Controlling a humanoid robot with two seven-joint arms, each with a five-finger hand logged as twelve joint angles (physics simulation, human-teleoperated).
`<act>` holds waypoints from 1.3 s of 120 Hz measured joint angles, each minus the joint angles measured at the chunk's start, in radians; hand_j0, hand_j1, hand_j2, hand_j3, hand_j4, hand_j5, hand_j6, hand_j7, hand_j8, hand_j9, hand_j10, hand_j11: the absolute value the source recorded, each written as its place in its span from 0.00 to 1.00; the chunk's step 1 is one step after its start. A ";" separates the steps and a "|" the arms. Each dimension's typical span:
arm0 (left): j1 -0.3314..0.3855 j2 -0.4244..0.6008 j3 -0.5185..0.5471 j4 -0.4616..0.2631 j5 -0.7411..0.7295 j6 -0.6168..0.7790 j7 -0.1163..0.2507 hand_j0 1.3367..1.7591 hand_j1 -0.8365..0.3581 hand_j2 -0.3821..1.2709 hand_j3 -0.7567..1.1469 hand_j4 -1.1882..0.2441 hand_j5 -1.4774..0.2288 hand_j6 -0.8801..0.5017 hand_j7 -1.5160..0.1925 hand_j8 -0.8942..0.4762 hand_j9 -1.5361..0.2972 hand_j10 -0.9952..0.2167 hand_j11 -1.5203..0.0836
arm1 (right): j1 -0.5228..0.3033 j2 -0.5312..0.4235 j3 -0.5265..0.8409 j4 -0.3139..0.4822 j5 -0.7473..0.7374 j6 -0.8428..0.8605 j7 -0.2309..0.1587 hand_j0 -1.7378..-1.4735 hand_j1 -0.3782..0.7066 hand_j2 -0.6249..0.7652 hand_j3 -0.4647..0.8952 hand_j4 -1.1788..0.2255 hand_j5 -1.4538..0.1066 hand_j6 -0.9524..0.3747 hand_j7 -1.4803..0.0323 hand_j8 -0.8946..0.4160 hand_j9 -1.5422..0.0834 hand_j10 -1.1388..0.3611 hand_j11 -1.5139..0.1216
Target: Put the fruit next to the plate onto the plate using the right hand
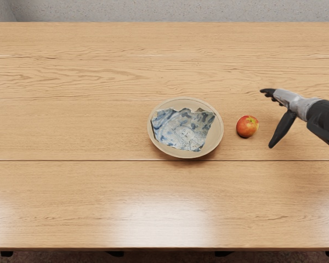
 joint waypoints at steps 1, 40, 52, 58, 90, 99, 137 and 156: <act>0.000 0.000 0.000 0.000 0.000 0.000 0.000 0.76 0.76 0.26 0.40 0.67 0.69 0.47 0.71 0.48 0.67 0.63 0.76 | 0.001 0.003 -0.001 0.000 0.000 -0.003 -0.008 0.30 0.07 0.45 0.34 0.81 0.90 0.68 0.95 0.65 0.92 0.73 0.89; 0.000 0.000 0.000 0.000 0.000 0.000 0.000 0.76 0.76 0.26 0.40 0.67 0.69 0.47 0.71 0.48 0.67 0.63 0.76 | 0.032 0.138 -0.016 -0.044 0.003 -0.090 -0.123 0.30 0.07 0.44 0.34 0.81 0.90 0.68 0.94 0.65 0.91 0.73 0.89; 0.000 0.000 0.000 0.000 0.000 0.000 0.000 0.76 0.76 0.26 0.40 0.67 0.69 0.47 0.71 0.48 0.67 0.63 0.76 | 0.036 0.169 -0.022 -0.062 0.002 -0.097 -0.127 0.30 0.11 0.44 0.34 0.78 0.87 0.66 0.91 0.62 0.89 0.71 0.87; 0.000 0.000 0.000 0.000 0.000 0.000 0.000 0.76 0.76 0.26 0.40 0.67 0.69 0.47 0.71 0.48 0.67 0.63 0.76 | 0.038 0.182 -0.038 -0.067 0.000 -0.114 -0.128 0.30 0.13 0.44 0.34 0.77 0.85 0.64 0.90 0.61 0.87 0.69 0.85; 0.000 0.000 0.000 0.000 0.000 0.000 0.000 0.76 0.76 0.26 0.40 0.67 0.69 0.47 0.71 0.48 0.67 0.63 0.76 | 0.055 0.212 -0.120 -0.077 -0.012 -0.207 -0.129 0.30 0.26 0.42 0.34 0.68 0.75 0.55 0.79 0.52 0.78 0.61 0.76; 0.000 0.000 0.000 0.000 0.000 0.000 0.000 0.76 0.76 0.26 0.40 0.67 0.69 0.47 0.71 0.48 0.67 0.63 0.76 | 0.059 0.217 -0.131 -0.073 -0.013 -0.223 -0.129 0.30 0.30 0.42 0.34 0.66 0.72 0.53 0.76 0.49 0.75 0.59 0.73; 0.000 0.000 0.000 0.000 0.000 0.000 0.000 0.76 0.76 0.26 0.40 0.67 0.69 0.47 0.71 0.48 0.67 0.63 0.76 | 0.062 0.178 -0.174 0.029 -0.057 -0.315 -0.129 0.30 0.40 0.40 0.34 0.59 0.65 0.46 0.68 0.42 0.67 0.53 0.65; 0.000 0.000 0.000 0.000 0.000 0.000 0.000 0.76 0.76 0.26 0.40 0.67 0.69 0.47 0.71 0.48 0.67 0.63 0.76 | 0.062 0.191 -0.198 0.036 -0.062 -0.340 -0.129 0.30 0.43 0.40 0.34 0.58 0.63 0.44 0.66 0.40 0.65 0.51 0.63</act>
